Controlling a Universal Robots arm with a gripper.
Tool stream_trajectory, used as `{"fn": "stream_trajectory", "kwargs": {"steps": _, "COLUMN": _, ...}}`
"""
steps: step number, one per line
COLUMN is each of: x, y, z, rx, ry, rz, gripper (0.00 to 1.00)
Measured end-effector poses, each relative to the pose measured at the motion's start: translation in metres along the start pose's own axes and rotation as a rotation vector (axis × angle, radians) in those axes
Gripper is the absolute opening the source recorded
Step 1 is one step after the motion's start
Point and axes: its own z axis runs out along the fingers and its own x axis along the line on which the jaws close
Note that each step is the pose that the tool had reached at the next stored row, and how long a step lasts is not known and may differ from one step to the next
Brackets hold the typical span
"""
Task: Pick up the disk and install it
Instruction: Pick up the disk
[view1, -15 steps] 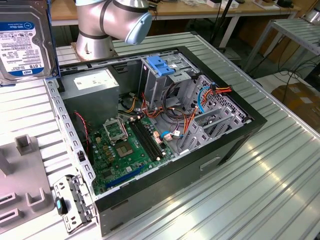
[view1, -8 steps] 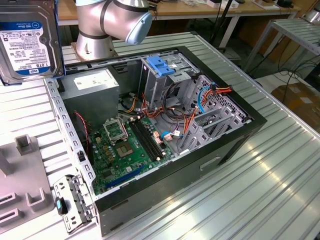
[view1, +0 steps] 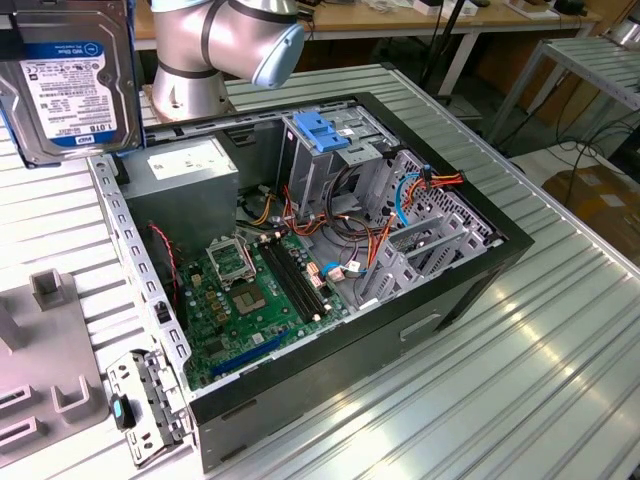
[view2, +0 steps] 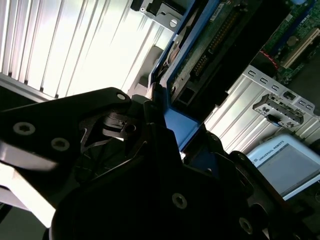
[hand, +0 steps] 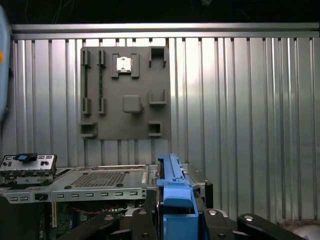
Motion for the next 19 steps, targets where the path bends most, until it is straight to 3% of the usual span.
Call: {"fn": "stream_trajectory", "kwargs": {"steps": 19, "x": -0.0008, "y": -0.0289, "z": -0.0006, "rx": -0.0006, "ry": 0.0, "rz": 0.002, "gripper": 0.37}}
